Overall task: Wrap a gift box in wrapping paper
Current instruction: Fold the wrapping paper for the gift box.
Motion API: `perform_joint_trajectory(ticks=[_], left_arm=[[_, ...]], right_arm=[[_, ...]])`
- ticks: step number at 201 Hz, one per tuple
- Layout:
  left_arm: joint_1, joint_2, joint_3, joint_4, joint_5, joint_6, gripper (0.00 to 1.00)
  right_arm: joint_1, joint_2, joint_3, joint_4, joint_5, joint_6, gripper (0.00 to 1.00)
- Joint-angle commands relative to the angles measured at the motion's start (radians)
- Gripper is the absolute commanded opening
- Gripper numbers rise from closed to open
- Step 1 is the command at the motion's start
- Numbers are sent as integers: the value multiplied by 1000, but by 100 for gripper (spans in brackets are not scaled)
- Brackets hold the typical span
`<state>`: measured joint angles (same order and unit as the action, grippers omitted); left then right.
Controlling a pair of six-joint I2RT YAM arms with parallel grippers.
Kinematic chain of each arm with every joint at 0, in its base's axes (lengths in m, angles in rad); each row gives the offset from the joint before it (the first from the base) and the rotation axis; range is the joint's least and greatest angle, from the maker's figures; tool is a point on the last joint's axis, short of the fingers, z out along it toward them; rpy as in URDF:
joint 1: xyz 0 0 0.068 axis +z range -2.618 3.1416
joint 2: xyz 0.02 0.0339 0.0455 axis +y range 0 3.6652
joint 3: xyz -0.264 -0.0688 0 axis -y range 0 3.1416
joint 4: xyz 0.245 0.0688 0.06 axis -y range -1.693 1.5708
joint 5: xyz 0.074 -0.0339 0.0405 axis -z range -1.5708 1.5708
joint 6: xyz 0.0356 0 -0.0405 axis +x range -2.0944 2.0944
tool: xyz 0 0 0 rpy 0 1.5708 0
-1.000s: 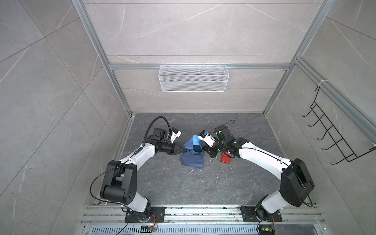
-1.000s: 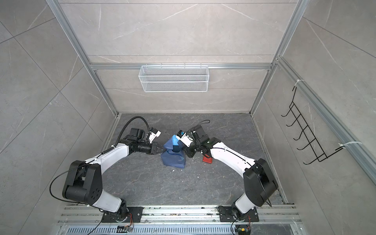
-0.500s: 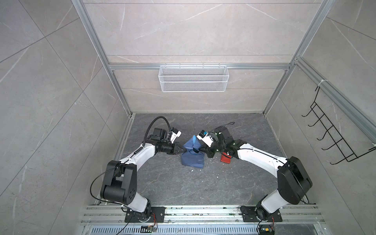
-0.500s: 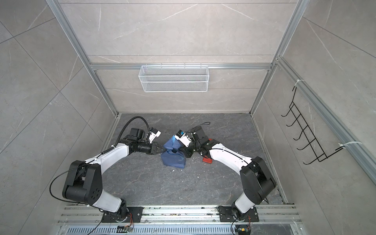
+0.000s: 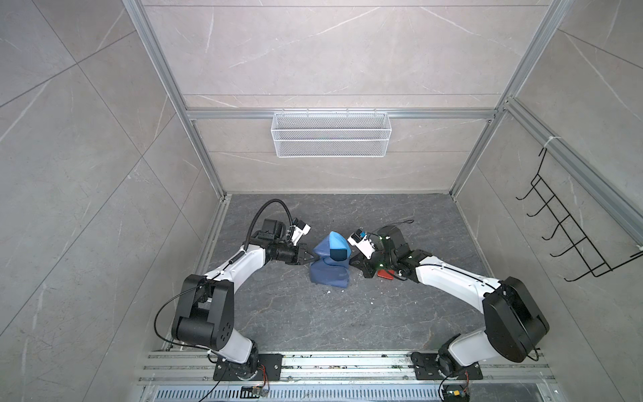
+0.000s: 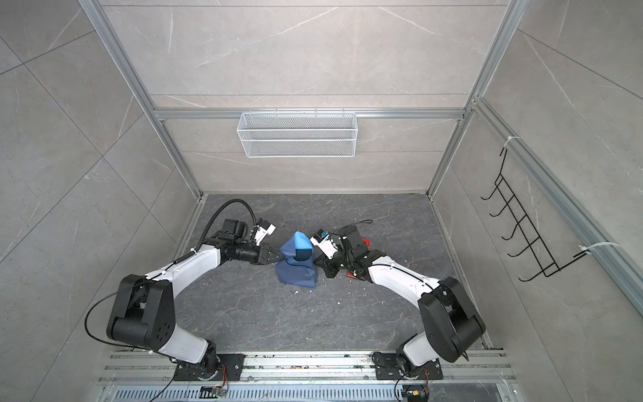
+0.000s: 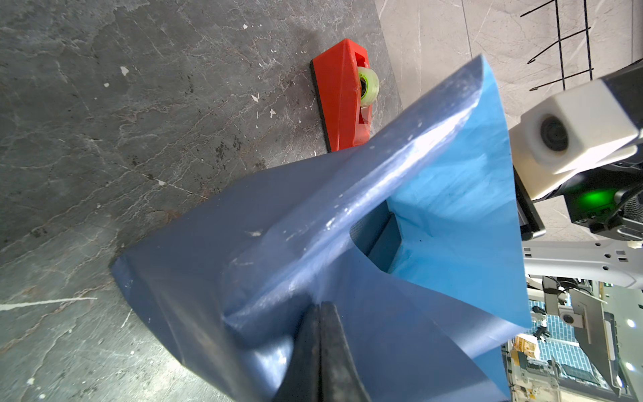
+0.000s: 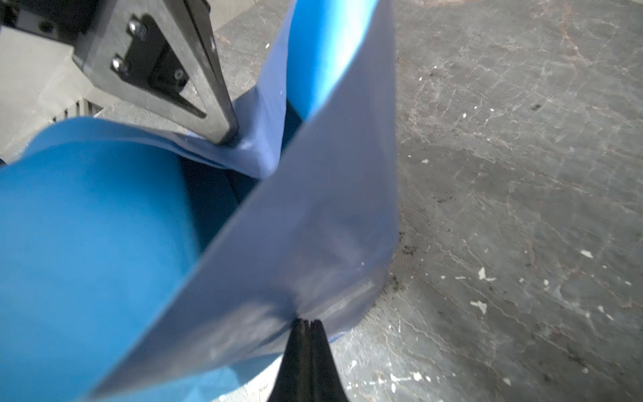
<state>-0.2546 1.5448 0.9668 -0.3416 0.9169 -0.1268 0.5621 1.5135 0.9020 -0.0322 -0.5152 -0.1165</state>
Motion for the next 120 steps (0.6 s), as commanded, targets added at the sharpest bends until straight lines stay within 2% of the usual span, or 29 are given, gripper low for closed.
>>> perform_joint_trajectory(ticks=[1, 41, 64, 89, 120], left_arm=[[-6, 18, 27, -61, -9, 35, 0], [-8, 28, 11, -35, -7, 30, 0], [-6, 20, 7, -45, -14, 55, 0], [-7, 32, 5, -43, -22, 55, 0], [-5, 28, 7, -54, -40, 82, 0]], right_arm=[[1, 27, 7, 120, -77, 71, 0], [2, 57, 17, 170, -92, 95, 0], [2, 80, 12, 201, -142, 107, 0], [1, 47, 8, 170, -107, 81, 0], [-5, 18, 10, 153, -148, 60, 0]])
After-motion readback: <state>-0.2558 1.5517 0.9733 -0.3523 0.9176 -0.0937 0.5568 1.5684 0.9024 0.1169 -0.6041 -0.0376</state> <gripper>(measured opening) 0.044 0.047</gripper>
